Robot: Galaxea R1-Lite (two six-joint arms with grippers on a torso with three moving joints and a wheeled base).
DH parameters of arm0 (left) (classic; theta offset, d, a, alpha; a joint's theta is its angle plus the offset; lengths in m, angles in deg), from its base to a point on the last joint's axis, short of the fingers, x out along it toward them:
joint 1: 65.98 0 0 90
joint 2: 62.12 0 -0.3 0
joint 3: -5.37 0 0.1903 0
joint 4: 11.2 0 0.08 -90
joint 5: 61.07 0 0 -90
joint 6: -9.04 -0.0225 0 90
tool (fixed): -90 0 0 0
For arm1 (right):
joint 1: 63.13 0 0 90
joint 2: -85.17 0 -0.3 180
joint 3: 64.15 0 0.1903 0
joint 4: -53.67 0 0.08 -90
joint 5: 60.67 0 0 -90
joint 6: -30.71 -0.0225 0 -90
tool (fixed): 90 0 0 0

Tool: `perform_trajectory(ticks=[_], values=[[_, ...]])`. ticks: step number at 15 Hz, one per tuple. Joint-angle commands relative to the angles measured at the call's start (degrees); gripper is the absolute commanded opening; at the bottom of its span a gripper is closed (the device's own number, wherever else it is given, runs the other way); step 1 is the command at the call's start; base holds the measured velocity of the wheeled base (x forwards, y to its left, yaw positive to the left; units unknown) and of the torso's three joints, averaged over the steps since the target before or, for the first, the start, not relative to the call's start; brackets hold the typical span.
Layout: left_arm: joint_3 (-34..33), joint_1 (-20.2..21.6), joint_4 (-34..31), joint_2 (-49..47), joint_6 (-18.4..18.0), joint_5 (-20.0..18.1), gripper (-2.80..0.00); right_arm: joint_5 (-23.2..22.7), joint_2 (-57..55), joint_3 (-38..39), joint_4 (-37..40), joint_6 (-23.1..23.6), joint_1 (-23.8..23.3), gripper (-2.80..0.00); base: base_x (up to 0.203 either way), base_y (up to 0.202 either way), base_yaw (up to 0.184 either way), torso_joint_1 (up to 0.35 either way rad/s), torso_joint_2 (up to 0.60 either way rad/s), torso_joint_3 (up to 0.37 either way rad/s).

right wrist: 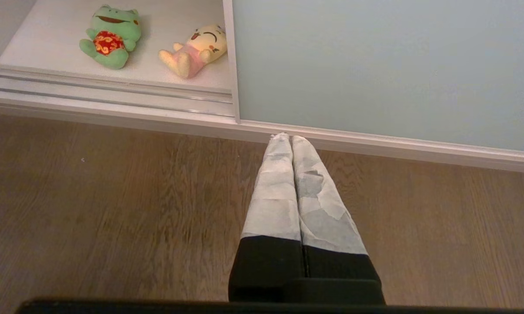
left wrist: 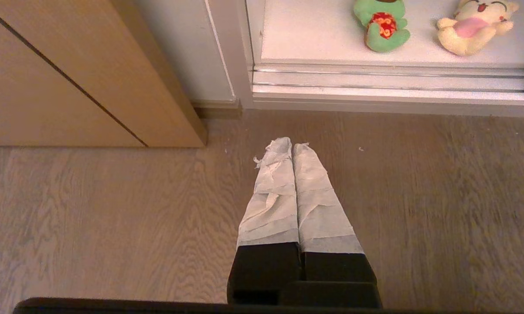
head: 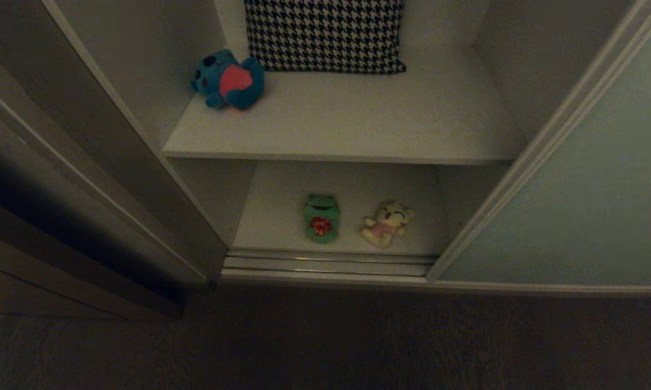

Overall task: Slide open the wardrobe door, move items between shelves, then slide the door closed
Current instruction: Place the green doll on the higher shelf

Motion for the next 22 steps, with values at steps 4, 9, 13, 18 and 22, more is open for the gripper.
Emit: perform_trajectory(ticks=[4,9,13,18,22], values=[[-0.04,0.0,-0.11,-0.22,1.23,0.09,-2.8,-0.02,0.04,0.01,-0.02,0.07,0.08,-2.8,0.0,0.0,0.0,0.0,0.0,0.0],[-0.04,0.0,-0.21,-0.22,0.24,0.0,-2.8,-0.02,0.04,0.01,-0.02,0.07,0.05,-2.8,0.0,0.0,0.0,0.0,0.0,0.0],[0.05,0.0,-0.44,-0.22,0.32,-0.35,-2.8,-0.02,0.04,0.01,-0.02,0.07,0.07,-2.8,0.0,0.0,0.0,0.0,0.0,0.0],[-0.04,0.0,-0.28,-0.22,-0.65,-0.35,-2.8,-0.02,0.04,0.01,-0.02,0.06,-0.01,-2.8,0.0,0.0,0.0,0.0,0.0,0.0],[-0.04,0.0,-0.29,-0.22,-0.56,-0.26,-2.8,-0.02,0.04,0.01,-0.02,0.07,-0.01,-2.8,0.0,0.0,0.0,0.002,0.0,-0.109]])
